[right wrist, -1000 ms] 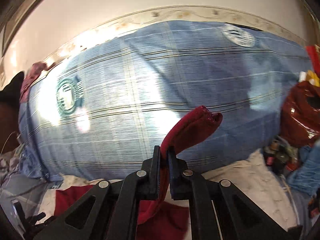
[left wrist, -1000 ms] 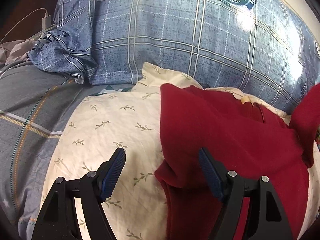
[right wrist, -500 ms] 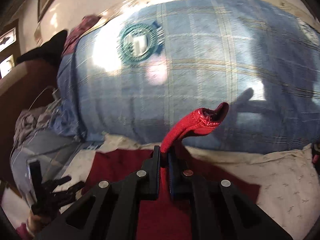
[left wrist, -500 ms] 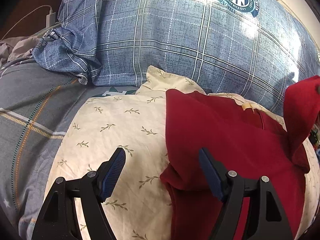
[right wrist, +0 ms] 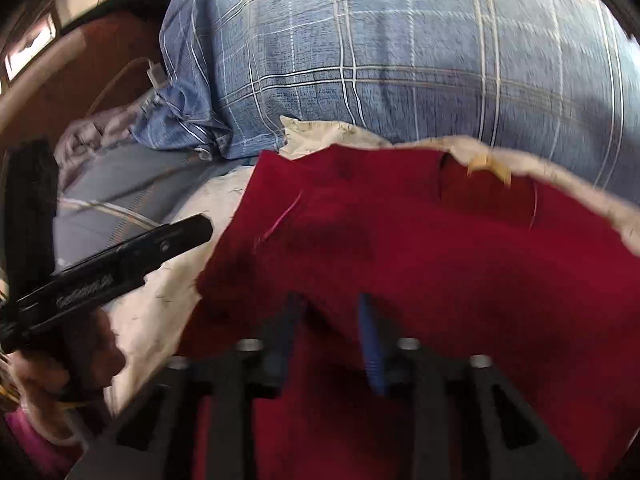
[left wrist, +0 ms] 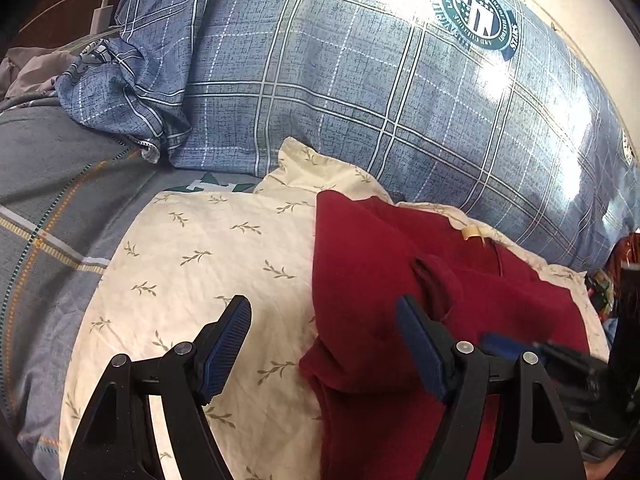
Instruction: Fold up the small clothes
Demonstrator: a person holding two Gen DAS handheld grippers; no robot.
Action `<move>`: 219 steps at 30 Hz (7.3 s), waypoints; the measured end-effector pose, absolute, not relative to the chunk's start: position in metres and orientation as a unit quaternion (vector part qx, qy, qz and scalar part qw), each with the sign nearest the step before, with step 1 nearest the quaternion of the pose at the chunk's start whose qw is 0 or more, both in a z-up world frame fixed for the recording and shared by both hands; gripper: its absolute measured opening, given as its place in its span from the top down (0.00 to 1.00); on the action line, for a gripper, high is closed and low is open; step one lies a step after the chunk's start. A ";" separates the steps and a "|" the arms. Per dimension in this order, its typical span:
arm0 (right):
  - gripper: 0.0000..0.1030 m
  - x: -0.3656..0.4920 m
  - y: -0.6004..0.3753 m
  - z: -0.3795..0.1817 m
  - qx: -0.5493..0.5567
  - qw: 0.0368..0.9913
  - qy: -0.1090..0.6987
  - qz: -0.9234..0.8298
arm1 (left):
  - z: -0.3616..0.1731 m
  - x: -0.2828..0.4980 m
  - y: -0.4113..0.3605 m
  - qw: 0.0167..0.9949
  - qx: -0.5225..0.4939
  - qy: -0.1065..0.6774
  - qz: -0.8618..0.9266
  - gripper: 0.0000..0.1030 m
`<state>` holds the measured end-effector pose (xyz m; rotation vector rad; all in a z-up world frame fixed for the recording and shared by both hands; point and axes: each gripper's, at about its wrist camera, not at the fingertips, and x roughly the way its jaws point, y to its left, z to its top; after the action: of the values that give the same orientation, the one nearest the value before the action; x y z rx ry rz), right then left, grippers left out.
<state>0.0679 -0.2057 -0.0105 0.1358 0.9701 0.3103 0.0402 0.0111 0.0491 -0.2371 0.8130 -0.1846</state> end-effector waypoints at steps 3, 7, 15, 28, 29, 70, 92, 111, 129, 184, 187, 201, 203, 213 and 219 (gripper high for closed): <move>0.46 0.046 -0.228 0.002 0.083 0.880 0.447 0.138 | 0.049 0.040 0.010 0.906 -0.124 0.392 -0.105 0.27; 0.41 0.013 -0.262 0.023 0.077 0.899 0.420 0.102 | 0.048 0.039 -0.001 0.901 -0.122 0.393 -0.136 0.27; 0.35 -0.034 -0.348 0.043 0.035 0.914 0.401 -0.043 | 0.036 0.056 -0.035 0.887 -0.103 0.422 -0.155 0.29; 0.87 -0.024 -0.417 0.029 0.054 0.904 0.408 -0.113 | 0.061 0.074 -0.066 0.894 -0.075 0.412 -0.156 0.94; 0.87 -0.027 -0.418 0.030 0.063 0.907 0.400 -0.112 | 0.064 0.069 -0.064 0.897 -0.070 0.406 -0.158 0.94; 0.54 0.018 -0.389 0.020 0.064 0.897 0.427 -0.095 | 0.017 0.070 -0.091 0.907 0.018 0.417 -0.060 0.41; 0.48 -0.044 -0.372 0.026 0.086 0.895 0.428 -0.091 | 0.046 0.002 -0.079 0.909 0.057 0.408 -0.058 0.40; 0.39 -0.042 -0.336 0.017 0.058 0.884 0.456 -0.090 | 0.029 -0.026 -0.044 0.913 0.022 0.404 -0.057 0.33; 0.37 -0.008 -0.369 0.024 0.046 0.886 0.438 -0.144 | 0.027 -0.012 -0.046 0.914 0.019 0.399 -0.078 0.32; 0.36 -0.062 -0.403 0.042 0.112 0.883 0.450 -0.072 | 0.065 -0.059 -0.008 0.888 -0.046 0.448 -0.094 0.25; 0.33 -0.097 -0.388 0.051 0.110 0.880 0.461 -0.023 | 0.068 -0.087 0.011 0.881 -0.055 0.460 -0.101 0.25; 0.50 -0.222 -0.355 -0.001 0.161 0.820 0.544 0.074 | 0.053 -0.181 0.037 0.853 -0.055 0.503 -0.129 0.25; 0.54 -0.230 -0.353 -0.009 0.169 0.809 0.557 0.082 | 0.048 -0.188 0.040 0.849 -0.061 0.509 -0.129 0.25; 0.51 -0.240 -0.342 -0.023 0.187 0.792 0.569 0.116 | 0.032 -0.209 0.037 0.835 -0.067 0.528 -0.141 0.25; 0.52 -0.241 -0.337 -0.028 0.198 0.783 0.577 0.124 | 0.026 -0.209 0.035 0.831 -0.061 0.535 -0.141 0.25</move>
<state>-0.2408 -0.3373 -0.0277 0.4281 1.2446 0.2672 -0.2094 0.0347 0.0262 -0.1292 1.1338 -0.2986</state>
